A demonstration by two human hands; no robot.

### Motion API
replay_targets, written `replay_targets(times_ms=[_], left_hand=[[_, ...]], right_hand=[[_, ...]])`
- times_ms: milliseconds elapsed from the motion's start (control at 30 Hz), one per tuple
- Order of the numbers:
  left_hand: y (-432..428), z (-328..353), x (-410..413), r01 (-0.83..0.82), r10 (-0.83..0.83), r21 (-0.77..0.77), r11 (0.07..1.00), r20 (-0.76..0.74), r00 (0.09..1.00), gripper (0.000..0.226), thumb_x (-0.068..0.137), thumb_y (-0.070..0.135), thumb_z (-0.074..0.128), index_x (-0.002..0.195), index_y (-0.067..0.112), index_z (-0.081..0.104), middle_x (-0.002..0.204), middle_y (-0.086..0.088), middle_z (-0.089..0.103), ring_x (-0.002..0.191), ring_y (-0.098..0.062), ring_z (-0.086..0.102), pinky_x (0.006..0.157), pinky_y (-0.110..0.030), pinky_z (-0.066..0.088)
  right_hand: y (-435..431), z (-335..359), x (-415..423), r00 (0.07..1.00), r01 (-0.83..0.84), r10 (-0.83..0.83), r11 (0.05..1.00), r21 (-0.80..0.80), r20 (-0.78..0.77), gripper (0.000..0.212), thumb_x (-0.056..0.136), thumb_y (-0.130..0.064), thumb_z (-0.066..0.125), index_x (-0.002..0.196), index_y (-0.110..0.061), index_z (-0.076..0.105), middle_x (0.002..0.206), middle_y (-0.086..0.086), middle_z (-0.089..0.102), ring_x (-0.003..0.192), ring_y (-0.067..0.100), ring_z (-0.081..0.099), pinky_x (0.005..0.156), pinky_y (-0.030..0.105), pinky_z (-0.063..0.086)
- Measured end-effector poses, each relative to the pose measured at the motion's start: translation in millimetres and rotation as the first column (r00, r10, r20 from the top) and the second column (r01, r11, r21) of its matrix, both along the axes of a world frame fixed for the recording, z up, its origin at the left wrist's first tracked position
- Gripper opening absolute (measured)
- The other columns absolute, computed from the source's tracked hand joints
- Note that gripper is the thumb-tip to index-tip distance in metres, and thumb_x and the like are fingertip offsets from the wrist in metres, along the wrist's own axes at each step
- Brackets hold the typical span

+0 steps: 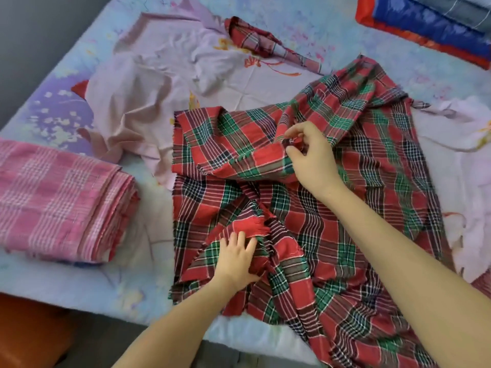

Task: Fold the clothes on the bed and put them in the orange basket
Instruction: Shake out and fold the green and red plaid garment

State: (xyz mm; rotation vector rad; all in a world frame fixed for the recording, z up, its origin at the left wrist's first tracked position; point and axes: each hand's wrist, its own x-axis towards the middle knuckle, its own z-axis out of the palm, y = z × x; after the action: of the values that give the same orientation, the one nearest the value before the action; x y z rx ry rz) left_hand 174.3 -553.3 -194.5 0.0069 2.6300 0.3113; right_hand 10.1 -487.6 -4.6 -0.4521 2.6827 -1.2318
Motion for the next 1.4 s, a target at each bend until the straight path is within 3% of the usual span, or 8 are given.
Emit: replay_targets(times_ms=[133,233,400,600,833,1100,1267,1400], left_hand=[[18.1,-10.7,9.8,-0.098,0.094,-0.019,0.995,-0.137,0.986,0.076,0.076,0.056,0.064,0.136,0.017,0.035,0.133,-0.014,0.041,0.124,-0.034,0.038,0.105,-0.049,0.03],[22.8,-18.4,9.7,-0.094,0.098,0.028,0.995,-0.286,0.953,0.055,0.06,0.045,0.081,0.102,0.016,0.063,0.097,-0.007,0.062,0.089,-0.028,0.061,0.078,-0.041,0.051],[24.5,-20.4,12.0,-0.153,0.283,0.329,0.932,-0.394,0.874,0.021,0.085,0.019,0.051,0.09,0.008,0.068,0.079,-0.005,0.067,0.068,-0.028,0.064,0.057,-0.032,0.053],[1.9,14.2,22.9,-0.265,0.384,0.365,0.893,-0.305,0.872,0.041,0.089,-0.006,0.043,0.128,0.003,0.051,0.107,-0.015,0.066,0.099,-0.033,0.061,0.078,-0.033,0.044],[-20.1,77.8,29.0,-0.391,0.657,0.644,0.657,-0.236,0.716,0.017,0.083,0.012,0.069,0.099,0.006,0.067,0.083,0.009,0.064,0.075,0.004,0.058,0.065,-0.011,0.038],[-36.6,205.4,36.7,-0.079,0.409,0.64,0.764,-0.386,0.827,0.018,0.078,0.012,0.072,0.095,0.007,0.074,0.07,0.033,0.057,0.067,0.017,0.058,0.064,-0.001,0.041],[-37.1,266.2,31.2,-0.086,0.429,0.679,0.729,-0.356,0.83,0.026,0.074,0.019,0.077,0.071,0.034,0.056,0.06,0.025,0.06,0.059,0.006,0.056,0.058,-0.007,0.039],[-44.1,279.6,25.7,-0.037,0.39,0.598,0.801,-0.473,0.79,0.01,0.07,0.021,0.08,0.077,0.021,0.072,0.062,0.013,0.064,0.067,0.001,0.058,0.06,-0.007,0.042]], right_hand=[[20.6,-16.6,14.6,1.0,-0.026,0.027,0.998,-0.053,0.01,0.027,0.088,0.004,0.051,0.098,-0.021,0.051,0.102,0.001,0.06,0.092,0.013,0.057,0.071,0.005,0.041],[33.0,-23.3,21.9,0.999,-0.037,0.037,0.996,-0.079,-0.009,0.026,0.088,0.003,0.051,0.099,-0.02,0.052,0.101,0.0,0.059,0.089,0.012,0.057,0.071,0.009,0.042],[51.1,-27.1,36.1,0.997,-0.045,0.037,0.993,-0.109,-0.075,0.023,0.088,0.002,0.053,0.099,-0.019,0.054,0.096,-0.005,0.058,0.081,0.002,0.054,0.069,0.009,0.042],[52.3,-19.5,57.0,0.988,-0.132,0.123,0.987,-0.091,-0.095,0.02,0.088,-0.002,0.055,0.101,-0.017,0.056,0.091,-0.021,0.052,0.088,0.011,0.053,0.086,0.031,0.045],[34.4,14.3,77.4,0.968,-0.236,0.22,0.963,-0.131,-0.123,0.023,0.086,-0.001,0.059,0.095,-0.021,0.053,0.085,0.003,0.059,0.072,0.018,0.055,0.07,0.029,0.045],[15.8,86.6,81.4,0.932,-0.361,0.342,0.903,-0.231,-0.121,0.019,0.083,-0.005,0.063,0.093,-0.018,0.054,0.075,-0.005,0.058,0.068,0.01,0.055,0.064,0.019,0.043],[20.9,117.5,92.9,0.884,-0.437,0.467,0.849,-0.298,0.034,0.018,0.083,-0.004,0.066,0.094,-0.013,0.056,0.076,-0.003,0.06,0.07,0.006,0.058,0.066,0.013,0.045],[41.3,107.2,94.6,0.908,-0.268,0.375,0.863,-0.428,0.187,0.021,0.08,-0.002,0.07,0.093,-0.015,0.059,0.08,-0.002,0.066,0.074,0.009,0.063,0.073,0.023,0.05]])
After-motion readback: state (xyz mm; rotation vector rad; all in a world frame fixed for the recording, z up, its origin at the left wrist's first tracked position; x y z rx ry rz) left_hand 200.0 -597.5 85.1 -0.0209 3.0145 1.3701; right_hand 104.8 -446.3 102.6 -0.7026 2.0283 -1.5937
